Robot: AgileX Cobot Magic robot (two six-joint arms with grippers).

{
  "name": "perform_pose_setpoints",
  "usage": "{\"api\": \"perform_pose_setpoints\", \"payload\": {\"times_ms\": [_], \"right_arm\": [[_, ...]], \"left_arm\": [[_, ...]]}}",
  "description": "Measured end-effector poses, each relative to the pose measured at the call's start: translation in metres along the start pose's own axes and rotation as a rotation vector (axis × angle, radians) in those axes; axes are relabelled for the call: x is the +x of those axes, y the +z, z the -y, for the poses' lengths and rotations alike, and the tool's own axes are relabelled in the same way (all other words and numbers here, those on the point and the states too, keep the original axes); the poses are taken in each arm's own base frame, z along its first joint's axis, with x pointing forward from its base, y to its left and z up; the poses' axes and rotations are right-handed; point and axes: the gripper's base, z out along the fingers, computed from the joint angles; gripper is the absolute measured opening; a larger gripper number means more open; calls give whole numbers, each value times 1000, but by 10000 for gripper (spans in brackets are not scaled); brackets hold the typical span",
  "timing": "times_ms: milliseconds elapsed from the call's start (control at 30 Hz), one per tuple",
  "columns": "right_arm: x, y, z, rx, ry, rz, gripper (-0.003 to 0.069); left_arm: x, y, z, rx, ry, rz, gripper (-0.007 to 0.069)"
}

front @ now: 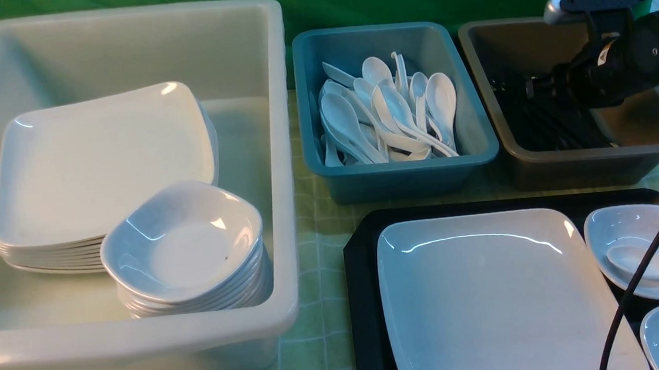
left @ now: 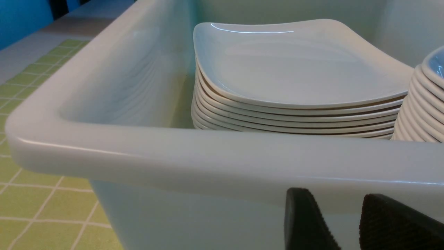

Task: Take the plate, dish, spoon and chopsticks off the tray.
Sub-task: Use the right arm to put the chopsticks into the small storage box on the right, then use the right arm to grab a soup spoon from the plate

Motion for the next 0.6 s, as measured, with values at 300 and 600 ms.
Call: {"api": "perform_pose_setpoints", "payload": {"times_ms": [300, 600], "right_arm": [[-33, -106, 5, 36, -184, -80, 120], [-17, -184, 13, 65, -217, -279, 61]], "left_arm": [[0, 0, 0, 0, 0, 0, 223], [0, 0, 0, 0, 0, 0, 223]]}}
